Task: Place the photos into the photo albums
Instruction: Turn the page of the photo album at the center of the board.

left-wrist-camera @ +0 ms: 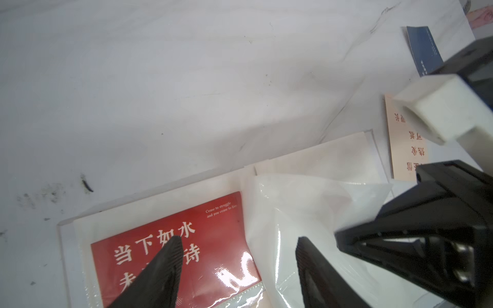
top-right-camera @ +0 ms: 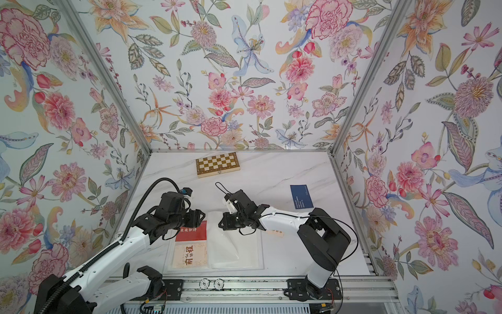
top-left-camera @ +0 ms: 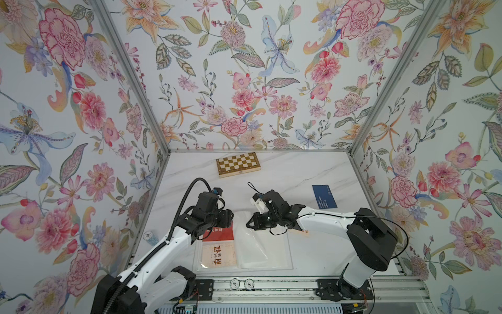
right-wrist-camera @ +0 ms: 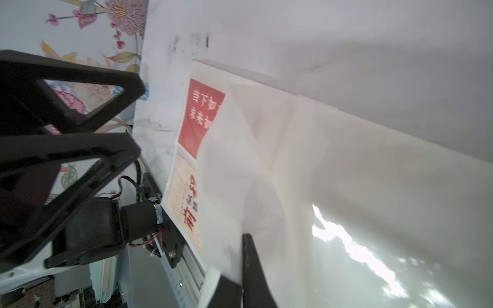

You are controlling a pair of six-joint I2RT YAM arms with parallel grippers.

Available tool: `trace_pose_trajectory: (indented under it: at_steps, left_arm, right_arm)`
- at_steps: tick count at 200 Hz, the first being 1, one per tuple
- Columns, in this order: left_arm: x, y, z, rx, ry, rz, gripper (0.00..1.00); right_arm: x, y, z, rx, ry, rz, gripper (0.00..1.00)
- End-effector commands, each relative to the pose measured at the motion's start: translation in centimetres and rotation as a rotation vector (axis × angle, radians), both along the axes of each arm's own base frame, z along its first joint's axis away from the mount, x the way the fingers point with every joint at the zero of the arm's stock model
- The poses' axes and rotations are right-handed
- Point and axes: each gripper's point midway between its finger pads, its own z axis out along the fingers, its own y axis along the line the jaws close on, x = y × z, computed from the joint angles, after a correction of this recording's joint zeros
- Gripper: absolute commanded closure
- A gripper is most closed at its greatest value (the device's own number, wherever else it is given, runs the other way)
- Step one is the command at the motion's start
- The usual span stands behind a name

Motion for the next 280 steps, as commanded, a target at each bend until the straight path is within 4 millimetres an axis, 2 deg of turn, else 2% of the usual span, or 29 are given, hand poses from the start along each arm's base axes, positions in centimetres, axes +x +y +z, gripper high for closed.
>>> trace_pose_trajectory:
  at_steps: [1, 50, 63, 78, 86, 106, 139, 172, 193, 234, 261, 280]
  left_arm:
    - [0.3, 2.5, 1.7, 0.040, -0.030, 0.051, 0.34]
    - [0.7, 5.9, 4.6, 0.003, -0.103, 0.190, 0.33]
    - [0.7, 6.4, 5.0, 0.004, -0.111, 0.210, 0.33]
    - [0.8, 6.8, 5.2, 0.004, -0.111, 0.220, 0.33]
    - [0.8, 6.8, 5.3, 0.005, -0.112, 0.219, 0.33]
    - [0.9, 6.6, 5.2, 0.002, -0.110, 0.211, 0.33]
    - [1.3, 6.1, 4.7, -0.009, -0.094, 0.189, 0.33]
    - [1.7, 5.5, 4.6, -0.016, -0.095, 0.172, 0.32]
    - [2.0, 4.4, 4.2, -0.004, -0.090, 0.142, 0.31]
    - [2.7, -0.2, 3.3, 0.022, -0.090, 0.036, 0.31]
    - [3.2, -4.0, 2.4, 0.030, -0.078, -0.044, 0.31]
    - [3.5, -7.0, 2.1, 0.032, -0.079, -0.105, 0.31]
  right_arm:
    - [-0.8, 3.6, 4.2, 0.150, -0.016, 0.076, 0.96]
    - [-2.6, 9.7, 5.2, 0.243, 0.036, 0.188, 0.93]
    - [-3.0, 11.2, 4.8, 0.249, 0.056, 0.211, 0.85]
    - [-3.5, 12.6, 4.3, 0.249, 0.084, 0.239, 0.67]
    - [-3.7, 13.1, 4.2, 0.250, 0.089, 0.250, 0.60]
    - [-3.5, 13.0, 4.5, 0.256, 0.078, 0.248, 0.52]
    - [-2.7, 11.0, 3.9, 0.216, 0.051, 0.210, 0.48]
    - [-1.7, 8.1, 2.8, 0.171, 0.045, 0.154, 0.47]
    - [-0.8, 6.1, 2.6, 0.146, 0.026, 0.112, 0.46]
    - [1.6, 1.0, 2.2, 0.076, -0.003, -0.006, 0.46]
    - [3.4, -3.3, 1.5, 0.015, -0.006, -0.118, 0.46]
    - [4.6, -7.1, 0.5, -0.042, 0.000, -0.221, 0.47]
